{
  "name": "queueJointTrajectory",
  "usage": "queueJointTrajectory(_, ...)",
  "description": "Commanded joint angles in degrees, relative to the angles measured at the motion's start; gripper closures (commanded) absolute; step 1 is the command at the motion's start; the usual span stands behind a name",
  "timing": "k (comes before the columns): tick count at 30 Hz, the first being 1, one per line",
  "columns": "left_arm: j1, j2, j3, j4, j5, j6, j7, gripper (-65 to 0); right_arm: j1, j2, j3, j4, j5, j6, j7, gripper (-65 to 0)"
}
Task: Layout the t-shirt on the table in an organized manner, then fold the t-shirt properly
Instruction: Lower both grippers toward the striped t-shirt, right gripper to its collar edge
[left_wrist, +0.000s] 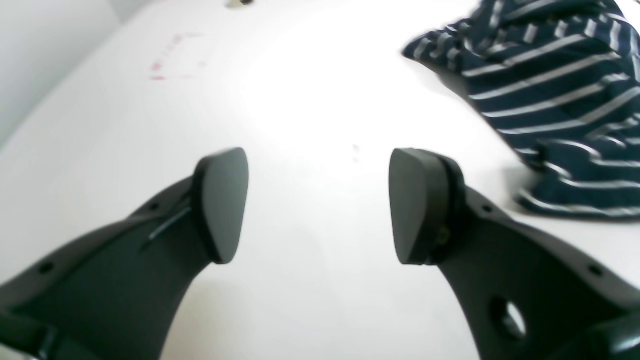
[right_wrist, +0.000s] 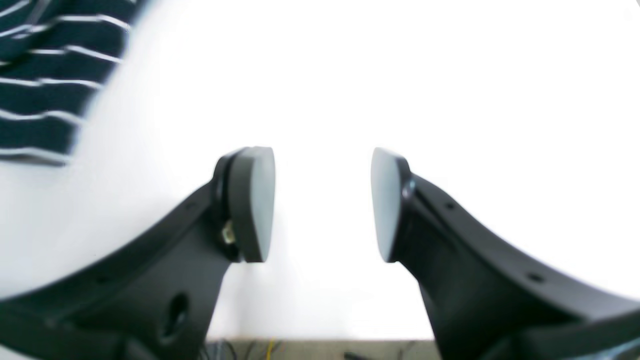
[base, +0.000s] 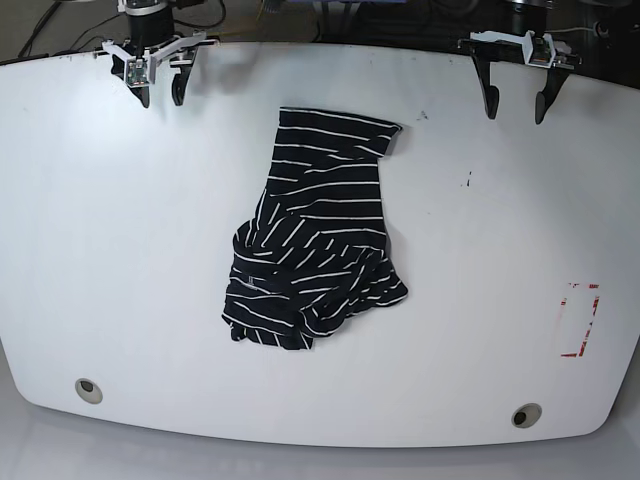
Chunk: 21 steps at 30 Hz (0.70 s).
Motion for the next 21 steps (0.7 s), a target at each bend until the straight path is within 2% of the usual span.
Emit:
queueJointTrajectory(1,-0.2,-0.1,0.0,1.0,0.1,-0.2,-0.5,-41.4,1.9,0.3,0.3,0.9,0.6,-0.1,-1.1,-29.6)
queueJointTrajectory(5,-1.8,-0.1,0.0,1.0,0.0,-0.2,0.4,-41.4,4.4,0.3,0.0,0.9,0.6,1.0,-4.4,-29.6)
queueJointTrajectory(12,-3.6,-0.2,0.0,1.0,-0.1,-0.2,2.6,-41.5,9.7,-2.2,0.0,0.9,1.6,9.3,-11.7,-29.6)
queueJointTrajectory(16,-5.2,-0.3,0.0,1.0,-0.1,-0.3,3.7,-41.5,12.1,-2.9,0.0,0.9,6.2,14.0,-16.6,-29.6)
queueJointTrajectory(21,-5.6,-0.3,0.1,1.0,-0.2,-0.3,3.7,-43.6,14.4,-2.8,0.0,0.8,12.8,16.7,-22.8,-29.6)
